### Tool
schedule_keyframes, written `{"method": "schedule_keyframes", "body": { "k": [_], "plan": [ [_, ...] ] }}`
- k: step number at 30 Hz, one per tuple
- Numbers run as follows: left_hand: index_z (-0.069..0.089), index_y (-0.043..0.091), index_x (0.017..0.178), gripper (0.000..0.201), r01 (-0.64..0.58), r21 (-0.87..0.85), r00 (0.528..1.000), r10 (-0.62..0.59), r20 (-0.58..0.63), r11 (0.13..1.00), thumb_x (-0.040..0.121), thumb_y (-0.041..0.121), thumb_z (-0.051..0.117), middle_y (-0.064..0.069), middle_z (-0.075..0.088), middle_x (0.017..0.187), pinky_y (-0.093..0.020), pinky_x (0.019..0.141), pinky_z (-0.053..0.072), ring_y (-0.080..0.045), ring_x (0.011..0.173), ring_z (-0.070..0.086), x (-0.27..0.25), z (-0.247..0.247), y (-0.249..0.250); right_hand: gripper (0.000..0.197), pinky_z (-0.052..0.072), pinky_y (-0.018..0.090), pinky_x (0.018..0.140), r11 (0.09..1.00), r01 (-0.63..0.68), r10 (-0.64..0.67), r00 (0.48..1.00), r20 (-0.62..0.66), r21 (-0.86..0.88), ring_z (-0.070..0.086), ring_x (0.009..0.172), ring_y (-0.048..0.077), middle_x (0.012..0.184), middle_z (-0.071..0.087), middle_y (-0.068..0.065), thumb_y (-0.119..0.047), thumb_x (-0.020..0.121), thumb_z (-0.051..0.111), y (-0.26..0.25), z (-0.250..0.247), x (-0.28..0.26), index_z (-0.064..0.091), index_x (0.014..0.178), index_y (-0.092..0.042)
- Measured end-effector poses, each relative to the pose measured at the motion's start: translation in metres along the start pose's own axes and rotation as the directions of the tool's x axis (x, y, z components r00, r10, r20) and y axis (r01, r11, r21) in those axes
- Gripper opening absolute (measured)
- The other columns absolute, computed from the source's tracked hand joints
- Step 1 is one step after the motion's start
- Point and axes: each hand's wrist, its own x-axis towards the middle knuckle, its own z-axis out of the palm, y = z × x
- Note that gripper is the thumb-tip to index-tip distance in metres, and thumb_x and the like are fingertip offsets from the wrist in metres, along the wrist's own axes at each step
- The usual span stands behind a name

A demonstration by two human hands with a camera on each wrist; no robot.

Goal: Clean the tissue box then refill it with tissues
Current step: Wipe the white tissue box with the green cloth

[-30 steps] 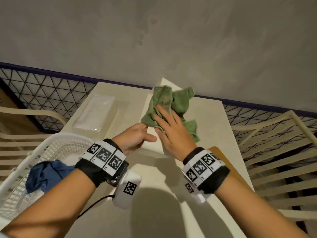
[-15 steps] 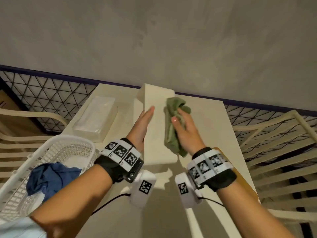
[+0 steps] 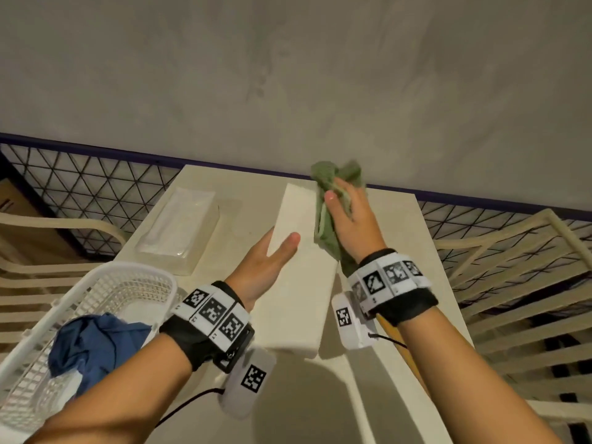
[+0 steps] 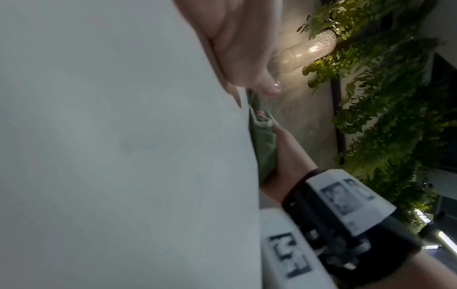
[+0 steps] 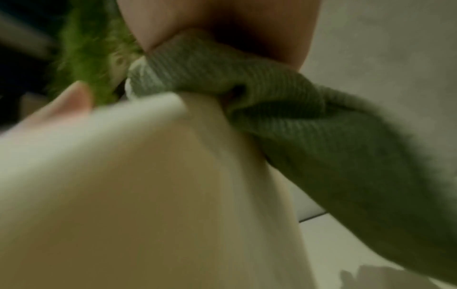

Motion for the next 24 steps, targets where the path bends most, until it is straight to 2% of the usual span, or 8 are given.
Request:
{"method": "schedule_keyframes", "body": {
  "k": [2, 5, 9, 11, 13, 16, 21, 24],
  "plan": [
    [0.056, 0.037, 0.099, 0.023, -0.011, 0.009, 0.997, 0.01, 0.078, 1.0, 0.087, 0.018, 0.058, 0.017, 0.065, 0.102, -0.013, 0.074, 0.05, -0.002, 0.094, 0.063, 0.0, -0.009, -0.002, 0.023, 0.044, 0.02, 0.081, 0.92, -0.246, 0.241, 0.969, 0.054, 0.305, 0.057, 0.097, 0.013, 0.108, 0.058, 0.001, -0.028, 0.095, 0.044, -0.003, -0.012, 0.001, 0.052, 0.115, -0.02],
    [0.059, 0.03, 0.095, 0.033, 0.05, 0.016, 0.989, -0.052, 0.14, 0.999, 0.081, 0.0, 0.061, 0.009, 0.072, 0.087, -0.017, 0.068, 0.053, -0.006, 0.079, 0.068, 0.008, -0.022, 0.009, 0.027, 0.048, 0.013, 0.07, 0.89, -0.278, 0.268, 0.96, 0.08, 0.362, 0.059, 0.089, 0.011, 0.099, 0.062, -0.001, -0.028, 0.094, 0.046, 0.0, -0.014, -0.014, 0.055, 0.115, -0.014],
    [0.064, 0.01, 0.091, 0.028, 0.158, -0.255, 0.984, -0.132, 0.116, 0.954, 0.084, 0.034, 0.054, -0.006, 0.066, 0.073, -0.024, 0.067, 0.045, -0.019, 0.071, 0.06, 0.016, -0.027, 0.031, 0.03, 0.038, 0.011, 0.093, 0.981, -0.099, 0.088, 0.993, 0.073, 0.17, 0.051, 0.105, 0.01, 0.113, 0.051, 0.0, -0.021, 0.094, 0.046, 0.007, 0.007, -0.041, 0.052, 0.122, -0.011],
    [0.062, 0.012, 0.113, 0.051, 0.18, -0.326, 0.984, -0.173, 0.049, 0.928, 0.087, 0.051, 0.043, -0.011, 0.069, 0.093, -0.033, 0.08, 0.047, -0.025, 0.087, 0.064, 0.022, -0.029, 0.029, 0.031, 0.031, -0.007, 0.082, 0.99, -0.022, 0.016, 0.999, 0.04, 0.143, 0.047, 0.099, -0.002, 0.112, 0.046, -0.002, -0.016, 0.095, 0.045, 0.006, 0.013, -0.05, 0.049, 0.124, -0.008],
    [0.063, 0.013, 0.104, 0.04, 0.199, -0.338, 0.979, -0.201, 0.029, 0.92, 0.093, 0.041, 0.038, -0.005, 0.074, 0.077, -0.031, 0.074, 0.049, -0.018, 0.07, 0.07, 0.023, -0.032, 0.021, 0.032, 0.032, -0.01, 0.076, 0.988, -0.013, 0.01, 1.0, 0.014, 0.157, 0.047, 0.097, -0.003, 0.112, 0.046, 0.0, -0.016, 0.095, 0.042, 0.007, 0.014, -0.053, 0.048, 0.125, -0.007],
    [0.063, 0.011, 0.093, 0.03, 0.217, -0.328, 0.974, -0.226, 0.011, 0.919, 0.095, 0.026, 0.037, -0.001, 0.074, 0.066, -0.029, 0.072, 0.049, -0.014, 0.059, 0.07, 0.019, -0.031, 0.016, 0.034, 0.039, -0.002, 0.081, 0.979, -0.069, 0.073, 0.997, -0.014, 0.193, 0.047, 0.104, 0.009, 0.122, 0.048, 0.007, -0.021, 0.096, 0.039, 0.003, 0.013, -0.057, 0.045, 0.128, -0.01],
    [0.051, 0.024, 0.125, 0.071, 0.178, -0.272, 0.977, -0.203, -0.064, 0.946, 0.073, 0.071, 0.043, -0.003, 0.052, 0.139, -0.038, 0.114, 0.023, -0.017, 0.13, 0.044, 0.006, -0.015, 0.033, 0.037, 0.037, 0.038, 0.101, 0.834, 0.289, -0.313, 0.949, 0.029, -0.47, 0.036, 0.12, 0.026, 0.132, 0.051, 0.014, -0.022, 0.089, 0.042, -0.001, 0.032, -0.079, 0.055, 0.122, -0.012],
    [0.065, 0.027, 0.094, 0.063, 0.131, -0.204, 0.991, -0.136, -0.011, 0.97, 0.089, 0.065, 0.016, 0.007, 0.074, 0.101, -0.019, 0.093, 0.042, -0.005, 0.101, 0.064, 0.002, -0.002, 0.041, 0.04, 0.029, 0.032, 0.087, 0.705, 0.391, -0.38, 0.913, 0.149, -0.592, 0.04, 0.112, 0.024, 0.122, 0.062, 0.009, -0.029, 0.083, 0.039, -0.01, 0.041, -0.071, 0.06, 0.114, -0.016]
  ]
}}
